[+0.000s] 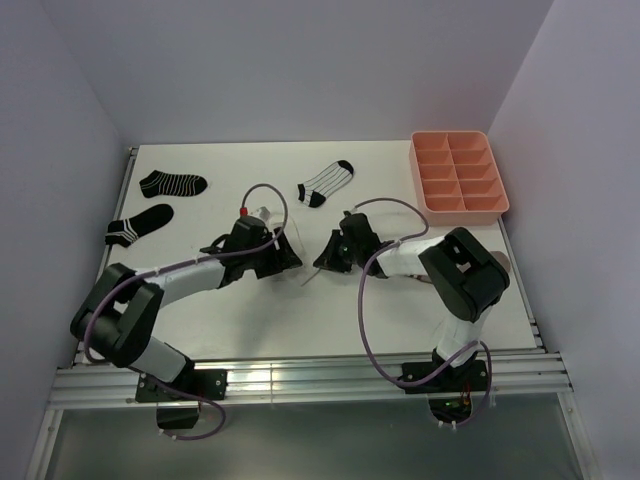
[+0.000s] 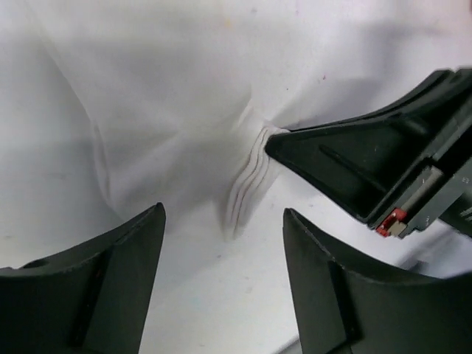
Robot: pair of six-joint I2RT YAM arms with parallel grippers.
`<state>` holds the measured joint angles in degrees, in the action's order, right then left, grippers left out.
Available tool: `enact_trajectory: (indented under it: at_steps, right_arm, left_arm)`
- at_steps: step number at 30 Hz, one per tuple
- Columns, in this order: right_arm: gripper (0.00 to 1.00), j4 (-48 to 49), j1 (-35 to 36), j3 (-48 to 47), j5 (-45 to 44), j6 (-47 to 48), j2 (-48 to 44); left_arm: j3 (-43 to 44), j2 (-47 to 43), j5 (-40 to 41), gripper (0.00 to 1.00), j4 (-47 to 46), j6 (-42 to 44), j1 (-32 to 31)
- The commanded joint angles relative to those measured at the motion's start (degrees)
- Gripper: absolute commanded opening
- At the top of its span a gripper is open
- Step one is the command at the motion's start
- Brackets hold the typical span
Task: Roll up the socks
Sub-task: Roll the sock at the center of the board.
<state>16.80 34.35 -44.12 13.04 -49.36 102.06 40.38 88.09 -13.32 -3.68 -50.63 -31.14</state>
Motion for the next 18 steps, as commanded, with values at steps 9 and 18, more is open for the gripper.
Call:
enact_trajectory:
  at_steps: [9, 18]
  right_arm:
    - [0.00, -27.6, -0.2, -11.9, -4.3, 0.3, 1.1]
    - [0.00, -38.8, -0.1, -19.2, -3.4, 0.6, 4.6]
  left_arm:
    - [0.5, -5.6, 37.2, 0.65, -2.1, 24.2, -21.9]
    - [-4.1, -2.8, 41.3, 0.59, -14.8, 31.1, -28.7]
